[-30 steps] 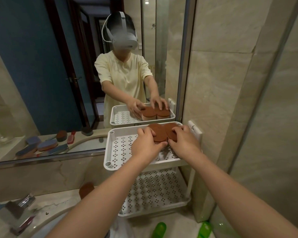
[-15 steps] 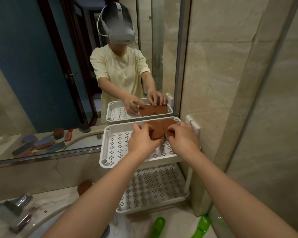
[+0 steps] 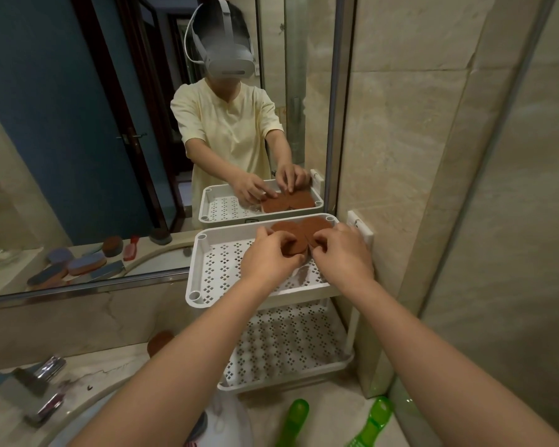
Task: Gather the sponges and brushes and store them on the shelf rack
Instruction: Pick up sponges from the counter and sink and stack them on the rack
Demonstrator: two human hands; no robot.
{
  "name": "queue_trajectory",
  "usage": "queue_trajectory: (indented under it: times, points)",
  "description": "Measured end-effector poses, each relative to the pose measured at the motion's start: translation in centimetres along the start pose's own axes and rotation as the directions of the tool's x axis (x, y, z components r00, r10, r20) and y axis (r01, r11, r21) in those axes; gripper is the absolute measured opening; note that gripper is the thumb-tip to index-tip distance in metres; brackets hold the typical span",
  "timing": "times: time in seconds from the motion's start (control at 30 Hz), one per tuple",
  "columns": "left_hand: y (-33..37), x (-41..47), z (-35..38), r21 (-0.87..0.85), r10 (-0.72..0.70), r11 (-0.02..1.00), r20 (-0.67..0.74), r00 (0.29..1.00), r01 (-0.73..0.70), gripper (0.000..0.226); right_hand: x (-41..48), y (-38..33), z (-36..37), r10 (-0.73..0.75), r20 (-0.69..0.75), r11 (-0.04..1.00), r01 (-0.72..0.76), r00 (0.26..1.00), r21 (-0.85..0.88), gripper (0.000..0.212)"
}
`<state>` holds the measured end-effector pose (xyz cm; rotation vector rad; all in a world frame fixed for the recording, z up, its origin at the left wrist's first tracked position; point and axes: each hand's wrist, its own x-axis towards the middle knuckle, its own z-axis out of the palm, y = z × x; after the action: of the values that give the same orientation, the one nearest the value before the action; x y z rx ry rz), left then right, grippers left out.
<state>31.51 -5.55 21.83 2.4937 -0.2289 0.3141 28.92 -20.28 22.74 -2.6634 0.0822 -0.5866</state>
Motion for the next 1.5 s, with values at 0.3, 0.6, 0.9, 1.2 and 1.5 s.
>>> queue_trajectory:
  times: [0.3, 0.6, 0.9, 1.2, 1.5]
  points:
    - [1.7, -1.9, -1.9, 0.02, 0.095, 0.995, -0.056, 0.994, -0.094, 0.051, -2.7, 0.1, -1.5, -0.138, -0.22, 0.952, 0.19, 0.966, 0.238, 0.026]
    - [2.3, -10.6, -0.5, -0.321, 0.309, 0.882, -0.163, 0.937, -0.346, 0.036, -10.7, 1.2, -2.3, -0.084, -0.387, 0.927, 0.214, 0.918, 0.307, 0.03]
    - [0.2, -17.8, 2.8, -0.376, 0.267, 0.893, 0.001, 0.964, -0.247, 0.038, -19.2, 2.8, -1.2, 0.045, -0.254, 0.968, 0.021, 0.966, 0.251, 0.026]
    - [-1.5, -24.2, 9.4, -0.532, 0.222, 0.845, 0.44, 0.87, 0.053, 0.05, -29.0, 6.5, 1.7, 0.324, 0.009, 0.935, -0.322, 0.946, 0.149, 0.027]
    - [-2.2, -27.1, 14.5, -0.411, 0.1, 0.86, 0.717, 0.69, 0.302, 0.047, -33.5, 10.6, 4.5, 0.549, 0.313, 0.806, -0.59, 0.775, 0.046, 0.039]
